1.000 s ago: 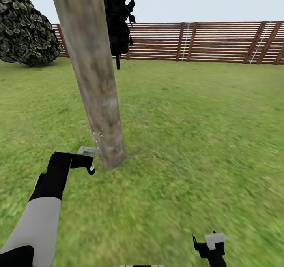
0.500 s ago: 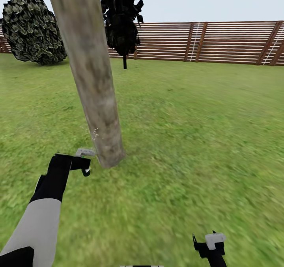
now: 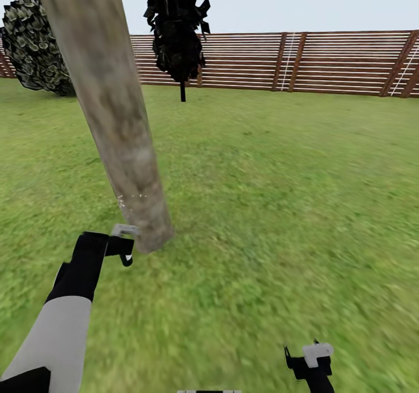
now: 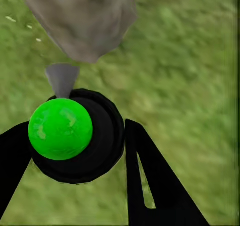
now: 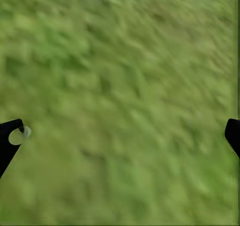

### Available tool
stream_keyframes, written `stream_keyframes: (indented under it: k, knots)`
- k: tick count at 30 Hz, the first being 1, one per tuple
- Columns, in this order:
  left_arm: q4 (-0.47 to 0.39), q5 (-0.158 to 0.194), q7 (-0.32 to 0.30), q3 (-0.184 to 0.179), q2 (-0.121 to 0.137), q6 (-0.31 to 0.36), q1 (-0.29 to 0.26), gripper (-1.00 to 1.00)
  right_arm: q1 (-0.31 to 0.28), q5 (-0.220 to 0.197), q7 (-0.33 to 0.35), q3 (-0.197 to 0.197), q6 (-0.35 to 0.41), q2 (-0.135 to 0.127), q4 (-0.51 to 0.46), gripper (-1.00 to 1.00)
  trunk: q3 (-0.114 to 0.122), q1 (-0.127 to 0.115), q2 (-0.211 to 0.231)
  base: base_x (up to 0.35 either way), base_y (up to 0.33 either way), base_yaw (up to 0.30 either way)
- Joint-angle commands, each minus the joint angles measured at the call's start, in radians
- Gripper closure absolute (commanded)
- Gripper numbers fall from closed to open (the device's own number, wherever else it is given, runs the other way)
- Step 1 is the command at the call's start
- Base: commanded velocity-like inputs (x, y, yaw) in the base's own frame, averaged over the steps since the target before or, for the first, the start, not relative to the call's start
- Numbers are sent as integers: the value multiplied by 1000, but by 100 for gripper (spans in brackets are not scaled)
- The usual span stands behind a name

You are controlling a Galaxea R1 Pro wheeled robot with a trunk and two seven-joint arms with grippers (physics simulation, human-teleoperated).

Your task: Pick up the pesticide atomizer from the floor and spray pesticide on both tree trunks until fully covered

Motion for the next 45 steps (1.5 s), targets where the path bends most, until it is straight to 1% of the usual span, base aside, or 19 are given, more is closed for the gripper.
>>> stream_keyframes:
  k: [1, 4, 6, 8, 10, 14, 17, 20, 22, 27, 30, 34, 35, 37, 39, 40, 41, 43, 45]
  knots:
    - [2, 0, 0, 0, 0, 0, 0, 100, 0, 0, -1, 0, 0, 0, 0, -100, 0, 0, 0, 237, -195, 0]
    - [5, -2, 1, 5, 3, 0, 6, 100, 0, 0, 0, 0, 0, 0, 0, -100, 0, 0, 0, 240, -188, 6]
    - [9, -3, 0, 51, 12, -4, 34, 100, 0, 0, 0, 0, 0, 0, 0, -100, 0, 0, 0, 243, -178, 207]
    - [10, -6, 0, 64, 12, -14, 42, 100, 0, 0, 0, 0, 0, 0, 0, -100, 0, 0, 0, 141, -101, 221]
    - [13, -5, 4, 66, -8, -41, 82, 100, 0, 0, 0, 0, 0, 0, 0, -100, 0, 0, 0, 29, -21, 51]
    - [46, -1, 40, 66, -50, -49, 95, 100, 0, 0, 0, 0, 0, 0, 0, -100, 0, 0, 0, 5, -3, 8]
    - [54, -2, 62, 75, -40, -91, 97, 100, 0, 0, 0, 0, 0, 0, 0, -100, 0, 0, 0, 0, 0, 0]
    - [55, -1, 65, 100, 7, -123, 98, 100, 0, 0, 0, 0, 0, 0, 0, -100, 0, 0, 0, 0, 0, 0]
    - [56, 2, 66, 101, 7, -127, 99, 100, 0, 0, 0, 0, 0, 0, 0, -100, 0, 0, 0, 61, 0, 0]
    - [87, 1, 67, 98, -39, -129, 100, 100, 0, 0, 0, 0, 0, 0, 0, -100, 0, 0, 0, 286, 0, 0]
    - [90, 2, 67, 99, -44, -130, 100, 100, 0, 0, 0, 0, 0, 0, 0, -100, 0, 0, 0, 323, 0, 0]
    - [92, -4, 66, 107, -31, -133, 103, 100, 0, 0, 0, 0, 0, 0, 0, -100, 0, 0, 0, 100, 0, 0]
    - [91, -4, 67, 115, 11, -135, 132, 100, 0, 1, 0, 0, 0, 0, 0, -100, 0, 0, 0, 8, 0, 0]
    - [92, 0, 67, 117, 40, -153, 140, 100, 0, 1, 0, 0, 0, 0, 0, -100, 0, 0, 0, 4, 0, 0]
    - [95, 1, 67, 118, 45, -186, 154, 100, 0, 1, 0, 0, 0, 0, 0, -100, 0, 0, 0, 1, 0, 0]
    - [128, 4, 67, 115, 31, -217, 176, 100, 0, 1, 0, 0, 0, 0, 0, -100, 0, 0, 0, 0, 0, 0]
    - [147, 4, 67, 114, 21, -221, 179, 100, 0, 1, 0, 0, 0, 0, 0, -100, 0, 0, 0, 0, 0, 0]
    - [191, 3, 67, 111, -24, -229, 183, 100, 0, 2, 0, 0, 0, 0, 0, -100, 0, 0, 0, 0, 0, 0]
    - [200, 1, 68, 110, -49, -231, 184, 100, 0, 2, 0, 0, 0, 0, 0, -100, 0, 0, 0, 0, 0, 0]
